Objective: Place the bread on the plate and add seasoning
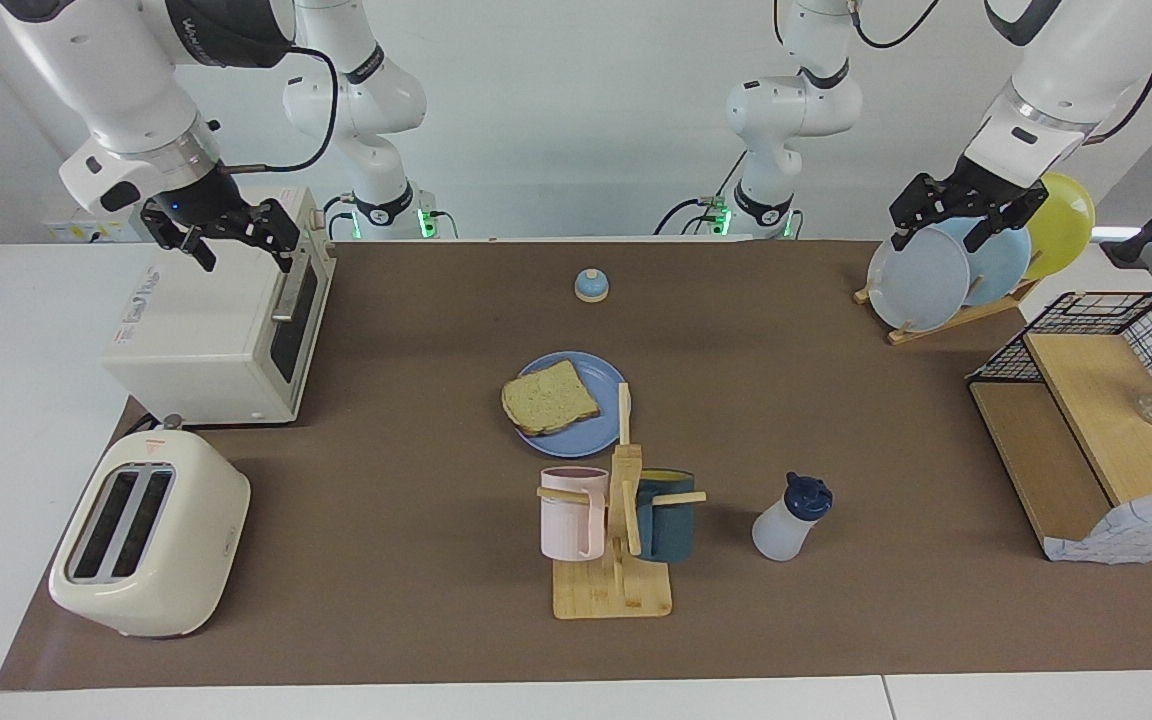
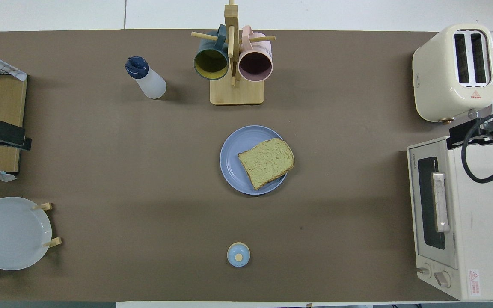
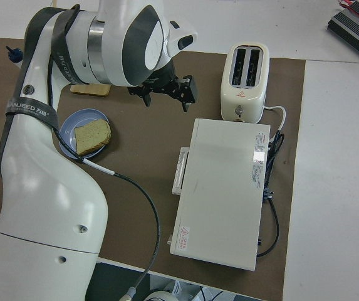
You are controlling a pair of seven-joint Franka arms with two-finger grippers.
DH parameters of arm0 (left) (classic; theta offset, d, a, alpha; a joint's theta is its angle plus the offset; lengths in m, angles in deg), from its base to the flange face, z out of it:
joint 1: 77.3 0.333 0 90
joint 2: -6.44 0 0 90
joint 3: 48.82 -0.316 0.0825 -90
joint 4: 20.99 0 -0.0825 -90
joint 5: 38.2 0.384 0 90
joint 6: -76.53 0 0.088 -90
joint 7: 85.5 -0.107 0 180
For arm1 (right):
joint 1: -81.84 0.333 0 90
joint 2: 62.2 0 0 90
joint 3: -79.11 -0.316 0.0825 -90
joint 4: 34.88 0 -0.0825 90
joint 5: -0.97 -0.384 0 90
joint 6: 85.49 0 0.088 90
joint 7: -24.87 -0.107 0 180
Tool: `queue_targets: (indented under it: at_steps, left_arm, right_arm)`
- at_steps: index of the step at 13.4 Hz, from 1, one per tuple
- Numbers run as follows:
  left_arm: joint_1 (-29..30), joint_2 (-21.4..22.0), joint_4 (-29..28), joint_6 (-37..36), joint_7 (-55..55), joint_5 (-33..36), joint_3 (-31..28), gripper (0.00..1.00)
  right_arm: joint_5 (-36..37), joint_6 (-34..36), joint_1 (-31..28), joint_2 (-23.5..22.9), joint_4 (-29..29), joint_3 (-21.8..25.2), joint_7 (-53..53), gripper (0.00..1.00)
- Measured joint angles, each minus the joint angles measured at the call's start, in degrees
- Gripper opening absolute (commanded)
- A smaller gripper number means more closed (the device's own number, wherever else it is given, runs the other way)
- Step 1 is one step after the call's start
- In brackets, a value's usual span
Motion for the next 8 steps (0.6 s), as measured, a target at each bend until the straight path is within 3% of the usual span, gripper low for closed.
queue_targets:
  at_steps: [8]
  left_arm:
    - [-0.13, 0.00, 0.01, -0.09, -0.19, 3.24, 0.78, 1.00]
  right_arm:
    - [0.00, 0.00, 0.00, 0.00, 0.00, 0.00, 0.00, 1.00]
